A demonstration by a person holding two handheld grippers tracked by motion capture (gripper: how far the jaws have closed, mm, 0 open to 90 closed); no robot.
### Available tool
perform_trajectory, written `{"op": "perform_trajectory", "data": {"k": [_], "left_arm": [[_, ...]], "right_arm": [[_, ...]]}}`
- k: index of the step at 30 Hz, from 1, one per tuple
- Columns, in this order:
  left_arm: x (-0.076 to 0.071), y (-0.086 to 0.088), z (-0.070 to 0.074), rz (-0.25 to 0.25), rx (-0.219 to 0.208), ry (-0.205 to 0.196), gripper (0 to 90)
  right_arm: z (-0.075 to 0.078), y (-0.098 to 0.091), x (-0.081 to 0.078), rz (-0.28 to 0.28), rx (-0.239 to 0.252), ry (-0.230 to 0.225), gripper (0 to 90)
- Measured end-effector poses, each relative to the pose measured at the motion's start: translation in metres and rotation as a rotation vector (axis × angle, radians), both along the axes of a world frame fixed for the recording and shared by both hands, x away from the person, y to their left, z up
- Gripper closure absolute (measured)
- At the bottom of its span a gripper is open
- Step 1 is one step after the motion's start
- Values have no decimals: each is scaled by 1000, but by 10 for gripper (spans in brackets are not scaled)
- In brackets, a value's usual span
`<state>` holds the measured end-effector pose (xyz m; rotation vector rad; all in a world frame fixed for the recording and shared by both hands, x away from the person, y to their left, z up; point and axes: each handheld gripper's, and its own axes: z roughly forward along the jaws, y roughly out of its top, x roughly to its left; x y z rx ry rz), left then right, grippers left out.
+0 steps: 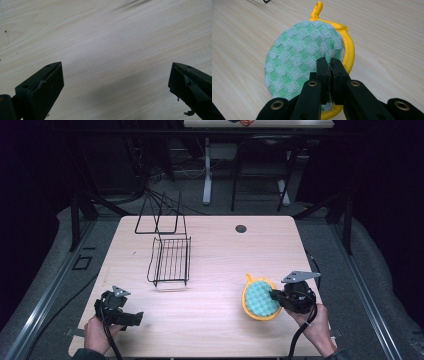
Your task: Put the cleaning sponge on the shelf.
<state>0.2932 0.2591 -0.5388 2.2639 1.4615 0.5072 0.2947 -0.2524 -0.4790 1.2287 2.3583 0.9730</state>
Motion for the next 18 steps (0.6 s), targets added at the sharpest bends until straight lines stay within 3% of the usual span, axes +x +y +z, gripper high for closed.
{"op": "perform_trajectory", "data": {"k": [18], "left_arm": [[-1,0,-1,-9,-14,-9,2]], "right_arm": [[16,32,23,64,30,-33,870]]}}
